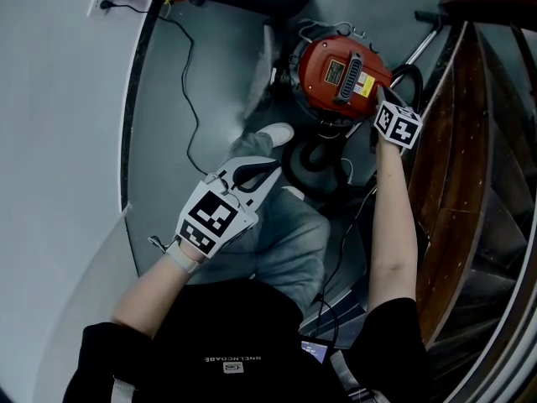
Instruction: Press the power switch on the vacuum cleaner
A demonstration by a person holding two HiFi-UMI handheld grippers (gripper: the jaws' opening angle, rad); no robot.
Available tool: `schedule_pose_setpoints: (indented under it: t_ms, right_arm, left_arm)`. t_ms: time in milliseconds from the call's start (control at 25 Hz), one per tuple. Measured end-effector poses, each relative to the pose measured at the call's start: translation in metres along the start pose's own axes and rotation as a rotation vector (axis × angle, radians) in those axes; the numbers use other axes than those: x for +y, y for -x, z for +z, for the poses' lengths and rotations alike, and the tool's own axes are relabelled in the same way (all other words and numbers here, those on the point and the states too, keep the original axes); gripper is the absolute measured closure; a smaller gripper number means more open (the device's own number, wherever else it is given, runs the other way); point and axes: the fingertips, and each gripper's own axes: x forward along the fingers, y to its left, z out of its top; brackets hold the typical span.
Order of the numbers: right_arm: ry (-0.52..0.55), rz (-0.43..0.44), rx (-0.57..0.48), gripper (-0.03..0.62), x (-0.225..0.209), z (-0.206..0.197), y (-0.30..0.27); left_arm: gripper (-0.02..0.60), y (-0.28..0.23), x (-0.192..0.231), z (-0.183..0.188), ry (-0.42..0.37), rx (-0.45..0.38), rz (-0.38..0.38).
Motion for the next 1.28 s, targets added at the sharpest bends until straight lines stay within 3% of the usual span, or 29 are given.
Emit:
schedule_pose_setpoints:
  t_ms: [600, 1000, 1280]
  right_arm:
    - [-0.059, 0.020, -0.083, 0.565, -0.005, 0.005, 0.038]
    - [-0.127, 0.013, -0.192, 0.565, 0.000, 0.030, 0.154]
    - [-0.196, -0.008, -0.297, 0.565, 0.007, 0.038, 0.275]
  left_arm:
    - [0.568, -0.002, -0.015, 0.010, -0.041, 0.018, -0.038]
    - [0.568, 0.013, -0.063, 0.042, -0.136, 0.048, -0.082]
    - [0.568, 0.015, -0.123, 0.070, -0.245, 0.085, -0.170]
